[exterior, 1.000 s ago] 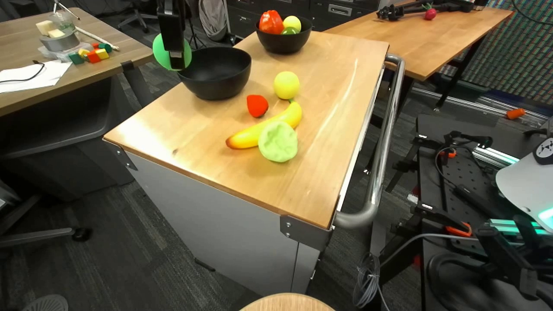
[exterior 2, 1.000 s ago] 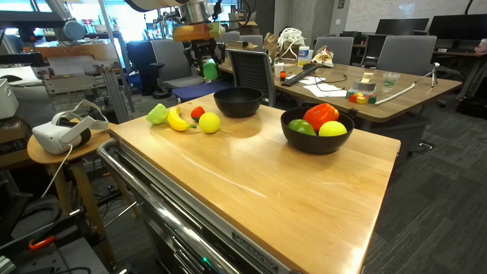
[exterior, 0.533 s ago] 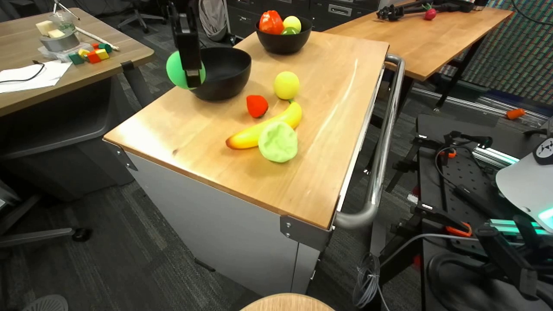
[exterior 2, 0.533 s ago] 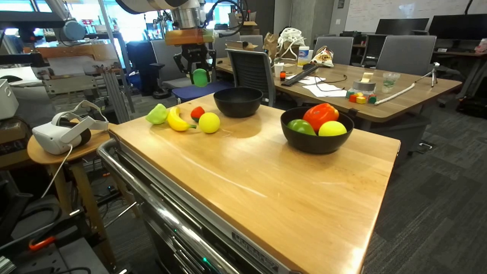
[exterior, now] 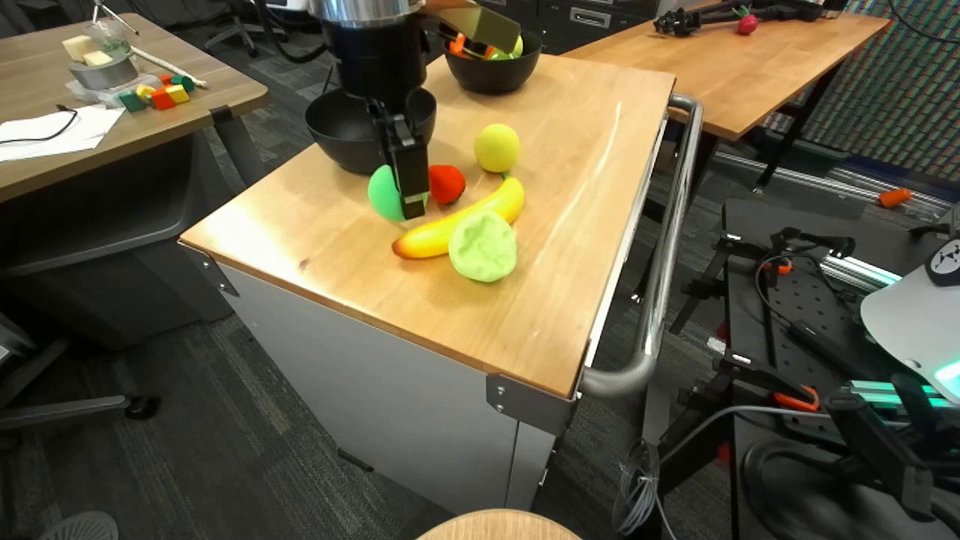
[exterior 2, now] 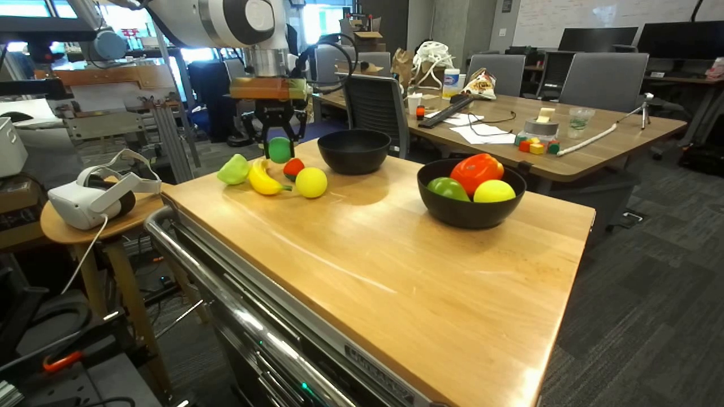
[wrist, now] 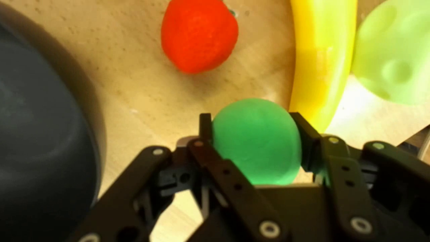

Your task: Remove the fruits and vegetables from the black bowls and place them on the countertop

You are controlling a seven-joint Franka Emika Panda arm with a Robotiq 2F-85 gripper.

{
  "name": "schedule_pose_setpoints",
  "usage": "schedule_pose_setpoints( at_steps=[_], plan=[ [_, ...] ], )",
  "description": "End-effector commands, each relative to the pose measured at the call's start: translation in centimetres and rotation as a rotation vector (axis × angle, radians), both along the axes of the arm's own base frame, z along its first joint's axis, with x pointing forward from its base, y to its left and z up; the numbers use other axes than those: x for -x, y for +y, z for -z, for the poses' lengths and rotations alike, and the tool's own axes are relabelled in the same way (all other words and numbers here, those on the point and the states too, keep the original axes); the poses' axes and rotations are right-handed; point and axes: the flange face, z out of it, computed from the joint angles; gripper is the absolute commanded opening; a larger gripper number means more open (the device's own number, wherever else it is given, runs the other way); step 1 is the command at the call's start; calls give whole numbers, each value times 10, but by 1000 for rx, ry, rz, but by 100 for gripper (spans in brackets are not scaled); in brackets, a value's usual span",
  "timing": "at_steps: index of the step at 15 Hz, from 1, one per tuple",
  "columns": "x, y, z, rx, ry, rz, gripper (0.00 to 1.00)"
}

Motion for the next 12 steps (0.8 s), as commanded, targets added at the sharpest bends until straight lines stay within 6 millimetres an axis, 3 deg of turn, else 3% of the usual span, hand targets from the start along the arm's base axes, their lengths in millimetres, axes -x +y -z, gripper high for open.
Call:
schedule_pose_setpoints(
  at_steps=[1, 4, 5, 9, 12],
  plan=[
    [24, -6, -9, -1, -1, -11, 81],
    [30, -11, -24, 15, -64, -3, 95],
    [30, -14, -45, 26, -132, -5, 100],
    [45, -29, -128, 88, -325, -29, 100],
    [67, -67, -182, 192, -443, -13, 100]
  ],
)
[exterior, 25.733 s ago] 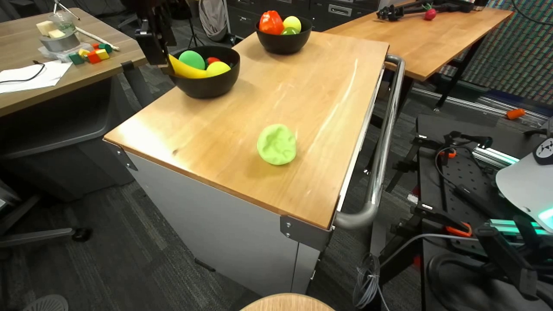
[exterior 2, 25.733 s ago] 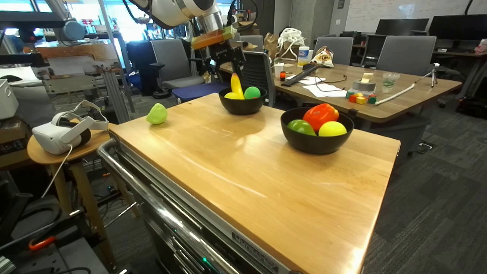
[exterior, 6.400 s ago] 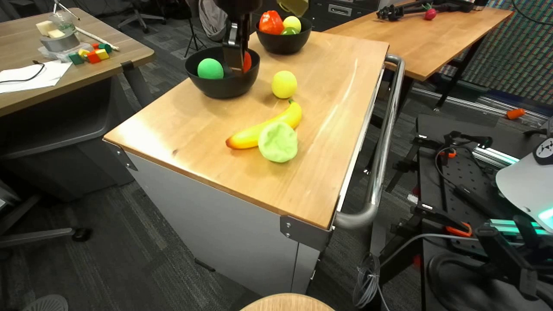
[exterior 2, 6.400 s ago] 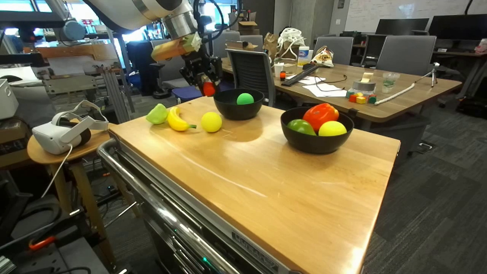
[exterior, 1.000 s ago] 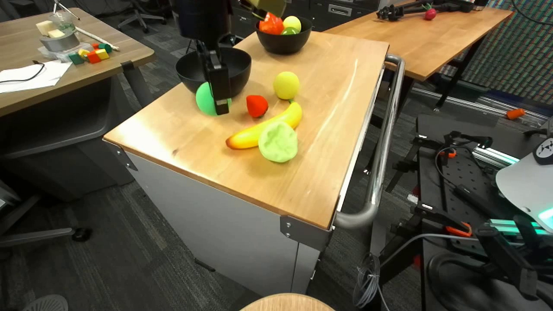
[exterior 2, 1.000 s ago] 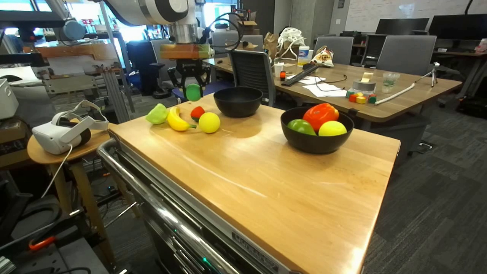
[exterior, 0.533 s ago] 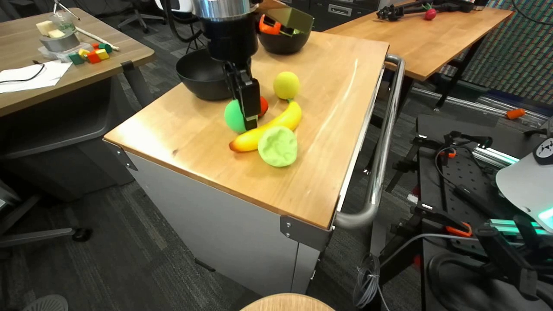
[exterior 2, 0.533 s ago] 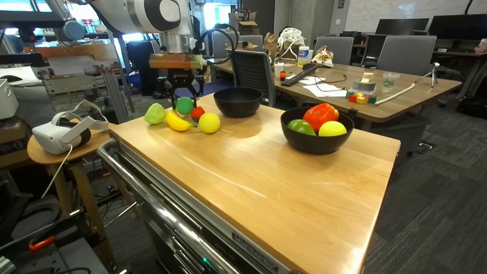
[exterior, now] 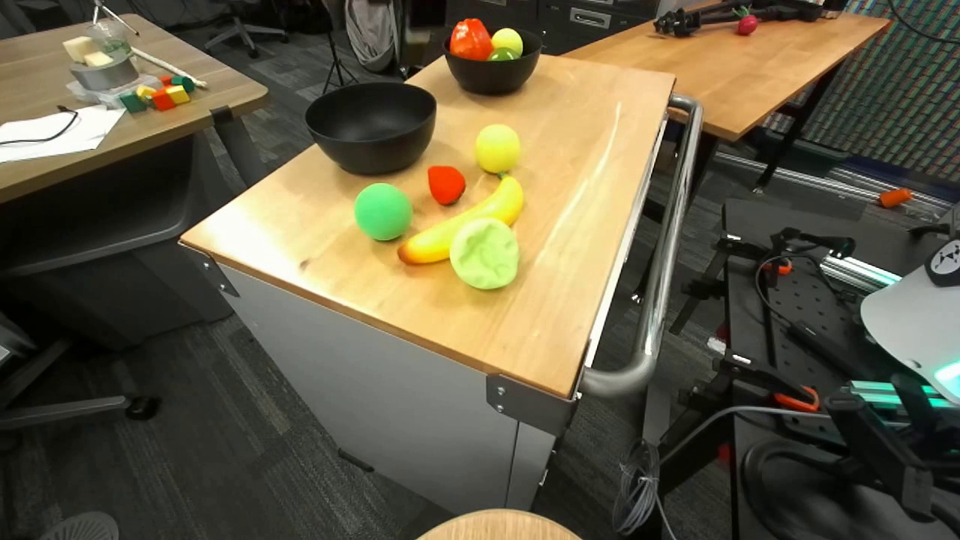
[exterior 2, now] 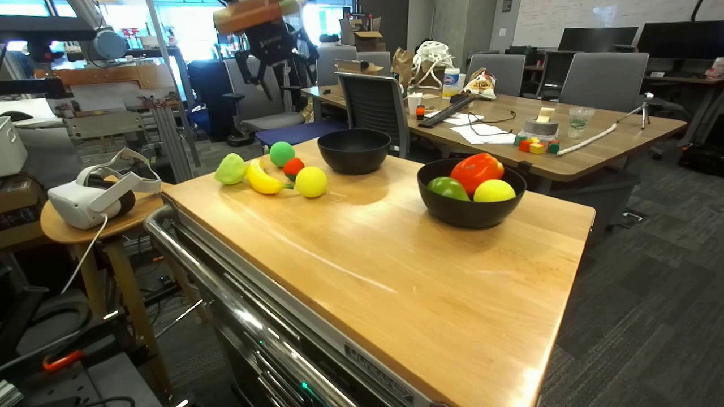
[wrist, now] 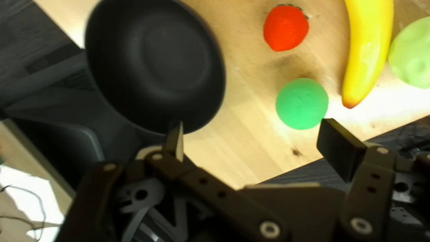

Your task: Remove the fruits and vegetables from the black bowls and place them on the countertop

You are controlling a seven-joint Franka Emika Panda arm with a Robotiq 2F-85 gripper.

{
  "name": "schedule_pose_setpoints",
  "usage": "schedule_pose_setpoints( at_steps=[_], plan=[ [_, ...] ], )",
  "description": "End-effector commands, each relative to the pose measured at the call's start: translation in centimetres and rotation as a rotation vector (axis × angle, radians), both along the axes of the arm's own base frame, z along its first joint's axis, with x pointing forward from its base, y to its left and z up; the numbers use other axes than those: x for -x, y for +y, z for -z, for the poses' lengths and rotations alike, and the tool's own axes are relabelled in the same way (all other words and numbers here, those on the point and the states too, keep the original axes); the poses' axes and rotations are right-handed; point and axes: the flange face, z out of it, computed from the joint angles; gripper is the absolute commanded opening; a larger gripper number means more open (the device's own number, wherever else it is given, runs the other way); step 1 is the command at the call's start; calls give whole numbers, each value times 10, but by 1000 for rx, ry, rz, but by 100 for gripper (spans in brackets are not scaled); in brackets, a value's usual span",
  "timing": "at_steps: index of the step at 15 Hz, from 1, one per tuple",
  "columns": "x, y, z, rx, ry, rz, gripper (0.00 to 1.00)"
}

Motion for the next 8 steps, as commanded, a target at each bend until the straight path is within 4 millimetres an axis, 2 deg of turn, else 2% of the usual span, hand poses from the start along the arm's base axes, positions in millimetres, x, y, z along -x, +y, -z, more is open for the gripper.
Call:
schedule_pose_setpoints(
  at_steps=[1, 3, 4, 5, 6, 8],
  plan=[
    [42, -56, -60, 69, -151, 94, 100],
    [62, -99, -71, 49, -175, 215, 100],
    [67, -116, -67, 34, -179, 276, 100],
    [44, -91, -68, 44, -139, 196, 100],
    [53, -110, -69, 41, -142, 238, 100],
    [62, -124, -66, 37, -143, 270, 100]
  ],
)
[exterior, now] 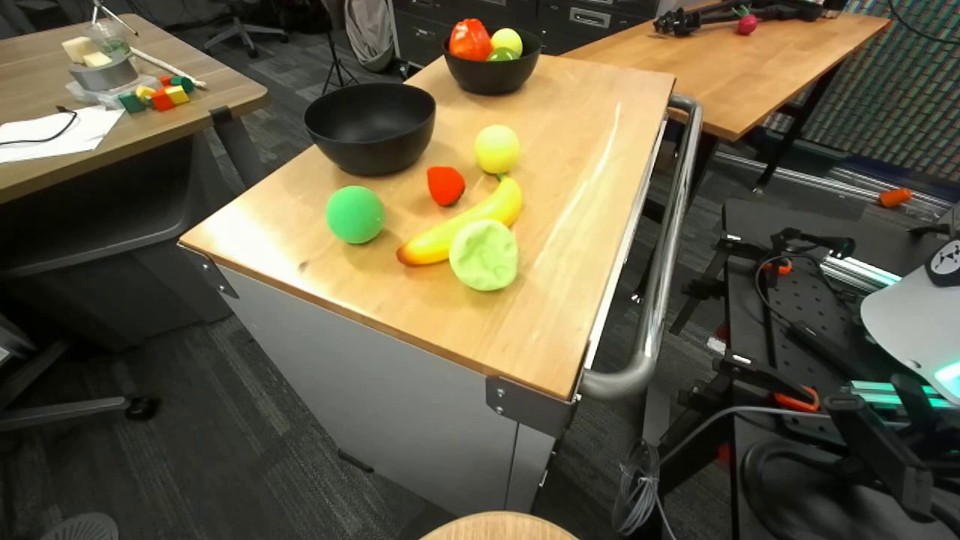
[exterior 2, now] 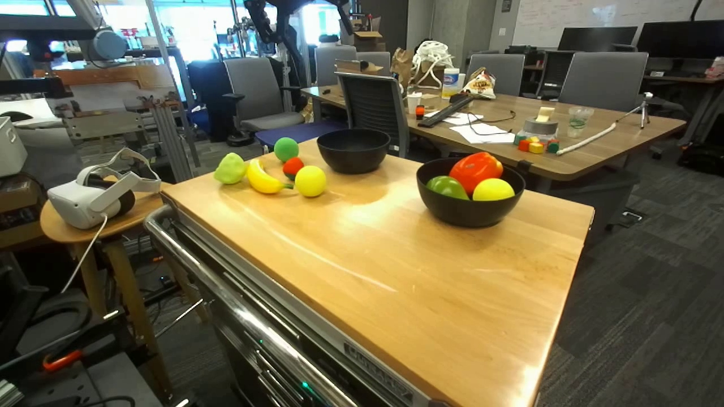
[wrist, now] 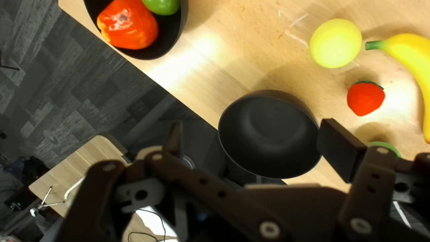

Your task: Remove the fruits and vegetables from the black bowls and place them on the countertop

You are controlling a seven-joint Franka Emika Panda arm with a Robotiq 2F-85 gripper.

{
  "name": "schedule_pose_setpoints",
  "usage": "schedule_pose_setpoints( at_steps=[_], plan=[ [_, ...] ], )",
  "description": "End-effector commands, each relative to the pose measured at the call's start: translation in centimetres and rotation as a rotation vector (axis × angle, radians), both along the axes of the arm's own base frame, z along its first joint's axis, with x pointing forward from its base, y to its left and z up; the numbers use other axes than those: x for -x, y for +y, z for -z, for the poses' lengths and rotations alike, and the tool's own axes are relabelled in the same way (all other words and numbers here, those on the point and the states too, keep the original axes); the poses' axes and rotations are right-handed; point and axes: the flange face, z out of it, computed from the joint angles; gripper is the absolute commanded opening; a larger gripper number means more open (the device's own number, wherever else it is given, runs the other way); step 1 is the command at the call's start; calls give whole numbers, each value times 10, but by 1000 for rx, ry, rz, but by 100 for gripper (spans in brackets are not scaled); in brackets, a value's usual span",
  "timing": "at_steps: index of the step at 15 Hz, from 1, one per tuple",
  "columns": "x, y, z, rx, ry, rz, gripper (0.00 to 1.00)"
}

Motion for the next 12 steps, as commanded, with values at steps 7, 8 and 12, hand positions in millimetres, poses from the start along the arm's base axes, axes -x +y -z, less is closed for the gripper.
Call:
schedule_pose_setpoints(
  at_steps=[7, 8, 12],
  plan=[
    [-51, -72, 19, -80, -24, 309, 100],
    [-55, -96, 25, -90, -24, 363, 100],
    [-69, -184, 58, -150, 20, 588, 100]
  ],
)
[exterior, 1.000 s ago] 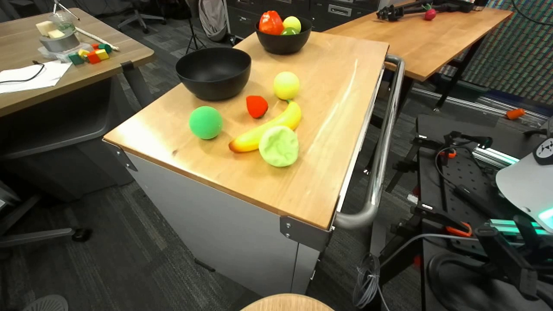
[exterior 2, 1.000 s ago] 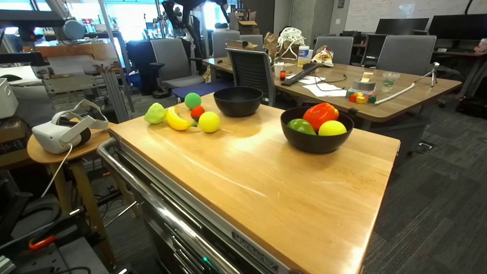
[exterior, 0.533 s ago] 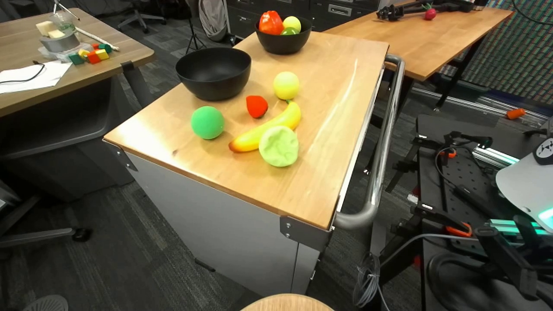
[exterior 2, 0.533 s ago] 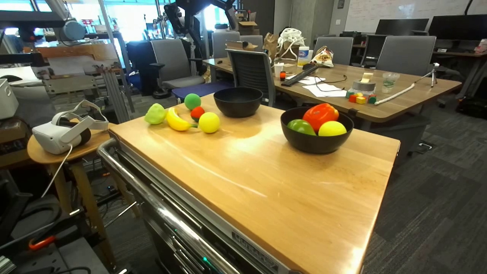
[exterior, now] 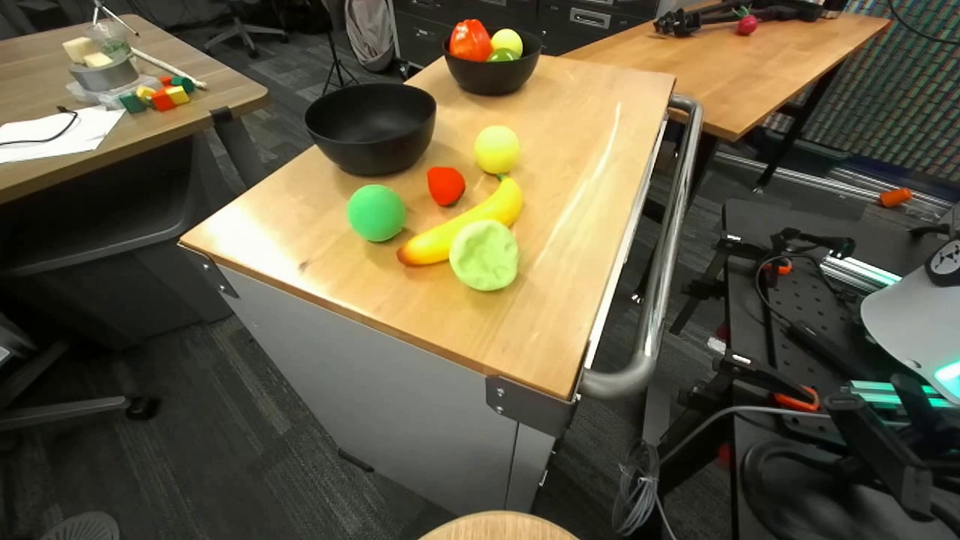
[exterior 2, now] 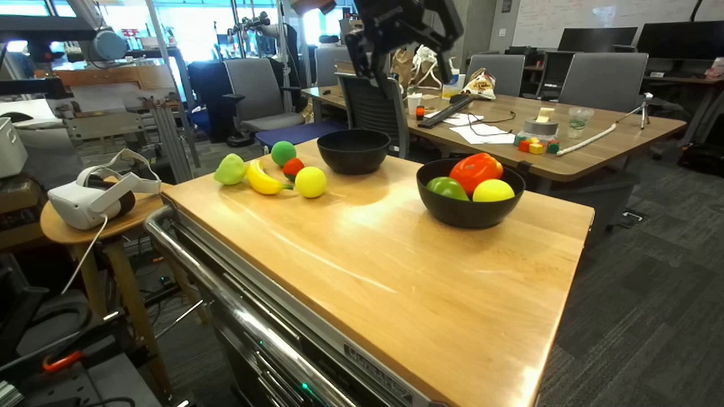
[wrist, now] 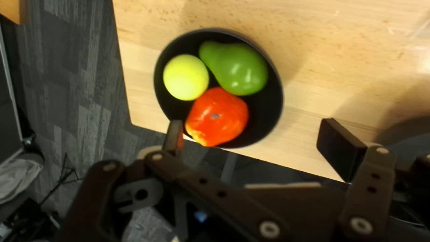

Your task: Remove the fruits and vegetables from the black bowls and place them on the countertop

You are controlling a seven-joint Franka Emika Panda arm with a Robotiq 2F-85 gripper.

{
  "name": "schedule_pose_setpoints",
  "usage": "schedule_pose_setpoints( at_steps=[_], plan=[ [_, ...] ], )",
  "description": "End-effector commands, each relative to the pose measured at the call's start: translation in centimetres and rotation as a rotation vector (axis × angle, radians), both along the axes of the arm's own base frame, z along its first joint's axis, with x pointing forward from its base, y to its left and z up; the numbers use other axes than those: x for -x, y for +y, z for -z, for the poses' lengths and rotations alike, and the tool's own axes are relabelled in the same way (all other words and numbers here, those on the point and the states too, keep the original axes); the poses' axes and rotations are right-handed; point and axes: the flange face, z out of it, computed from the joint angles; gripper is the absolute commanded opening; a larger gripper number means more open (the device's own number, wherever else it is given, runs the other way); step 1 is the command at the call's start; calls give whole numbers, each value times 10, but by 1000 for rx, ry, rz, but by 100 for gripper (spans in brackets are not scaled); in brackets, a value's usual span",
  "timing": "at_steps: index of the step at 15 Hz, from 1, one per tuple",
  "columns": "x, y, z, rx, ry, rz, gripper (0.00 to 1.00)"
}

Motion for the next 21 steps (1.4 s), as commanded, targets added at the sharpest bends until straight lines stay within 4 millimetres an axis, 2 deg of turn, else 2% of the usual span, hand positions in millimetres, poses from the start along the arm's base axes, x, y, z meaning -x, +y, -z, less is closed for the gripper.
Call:
schedule_pose_setpoints(
  at_steps=[1, 2, 4, 7, 8, 11, 17, 21],
  plan=[
    [-21, -44, 10, -100, 11, 172, 100],
    [-5, -38, 15, -48, 11, 103, 100],
    [-7, -47, 24, -56, 27, 120, 100],
    [-9, -39, 24, -56, 26, 108, 100],
    [-8, -43, 22, -46, -3, 151, 100],
    [-26, -51, 33, -153, -76, 308, 100],
    [-71, -68, 75, -341, -179, 551, 100],
    [-94, -81, 95, -359, -241, 617, 100]
  ],
)
